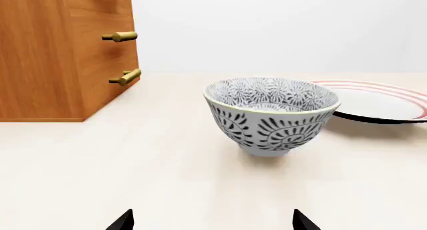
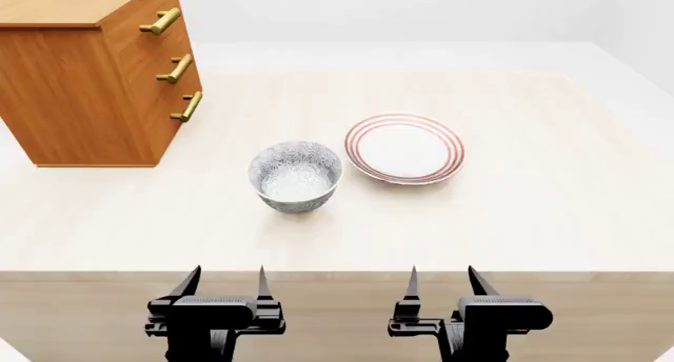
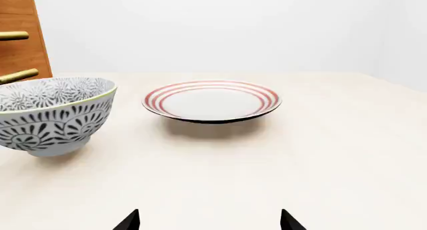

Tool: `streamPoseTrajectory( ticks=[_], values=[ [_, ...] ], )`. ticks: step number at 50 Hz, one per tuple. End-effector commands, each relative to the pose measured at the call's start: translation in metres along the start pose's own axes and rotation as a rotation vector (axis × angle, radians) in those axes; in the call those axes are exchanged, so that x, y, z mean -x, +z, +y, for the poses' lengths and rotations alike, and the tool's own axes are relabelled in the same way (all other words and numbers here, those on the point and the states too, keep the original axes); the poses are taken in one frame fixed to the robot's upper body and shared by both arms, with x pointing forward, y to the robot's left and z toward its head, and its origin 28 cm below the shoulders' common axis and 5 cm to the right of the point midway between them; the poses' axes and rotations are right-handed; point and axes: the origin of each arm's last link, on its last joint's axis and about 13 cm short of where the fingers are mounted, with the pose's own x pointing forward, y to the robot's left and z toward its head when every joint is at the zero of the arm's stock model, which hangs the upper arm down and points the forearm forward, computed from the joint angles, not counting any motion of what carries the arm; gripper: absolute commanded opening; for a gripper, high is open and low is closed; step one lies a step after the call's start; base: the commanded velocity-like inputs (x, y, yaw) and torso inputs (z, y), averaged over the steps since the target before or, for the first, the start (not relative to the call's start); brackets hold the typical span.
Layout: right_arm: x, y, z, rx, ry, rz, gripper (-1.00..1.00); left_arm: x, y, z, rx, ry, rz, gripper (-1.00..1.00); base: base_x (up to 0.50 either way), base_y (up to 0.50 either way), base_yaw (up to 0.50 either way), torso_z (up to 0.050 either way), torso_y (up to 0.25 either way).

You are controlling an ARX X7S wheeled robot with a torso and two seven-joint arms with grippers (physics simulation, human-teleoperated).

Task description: Open the bottom drawer of the cabinet.

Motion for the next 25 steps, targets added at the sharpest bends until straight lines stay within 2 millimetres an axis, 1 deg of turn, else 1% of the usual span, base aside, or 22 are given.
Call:
streamPoseTrajectory(
  ticks=[1,4,5,7,9,13,22,23,25],
  values=[
    [-0.0017,-0.0018,0.0010,-0.005,0.004,0.032,1.00,-0.0007,-0.0008,0.0001,-0.005,-0.003,0.004,1.00,0.00,0.00,0.00,0.000,0.000],
    [-0.0007,-0.0023,0.0011,-0.010,0.013,0.034,1.00,-0.0007,-0.0007,0.0007,0.005,-0.007,0.012,1.00,0.00,0.00,0.00,0.000,0.000],
    [-0.0009,-0.0028,0.0012,0.018,-0.005,0.044,1.00,-0.0008,-0.0011,0.0008,0.002,-0.007,0.011,1.00,0.00,0.00,0.00,0.000,0.000],
    [-0.0010,-0.0025,0.0011,-0.007,-0.005,0.044,1.00,-0.0010,-0.0021,0.0005,0.000,-0.007,0.015,1.00,0.00,0.00,0.00,0.000,0.000],
    [-0.0009,-0.0026,0.0012,0.000,-0.008,0.039,1.00,-0.0010,-0.0020,0.0003,-0.003,-0.007,0.015,1.00,0.00,0.26,0.00,0.000,0.000],
    [-0.0004,-0.0029,0.0016,0.005,-0.007,0.036,1.00,-0.0015,-0.0024,0.0007,-0.006,-0.005,0.015,1.00,0.00,0.40,0.00,0.000,0.000],
    [-0.0008,-0.0046,0.0025,0.010,-0.003,0.033,1.00,-0.0017,-0.0027,0.0016,-0.007,0.000,0.012,1.00,0.00,0.50,0.00,0.000,0.000],
    [-0.0007,-0.0044,0.0027,-0.021,0.004,0.029,1.00,-0.0016,-0.0024,0.0016,-0.008,0.001,0.010,1.00,0.00,0.00,0.00,0.000,0.000],
    [-0.0007,-0.0043,0.0023,-0.012,0.000,0.035,1.00,-0.0016,-0.0022,0.0017,-0.005,0.000,0.010,1.00,0.00,0.00,0.00,0.000,0.000]
  ],
)
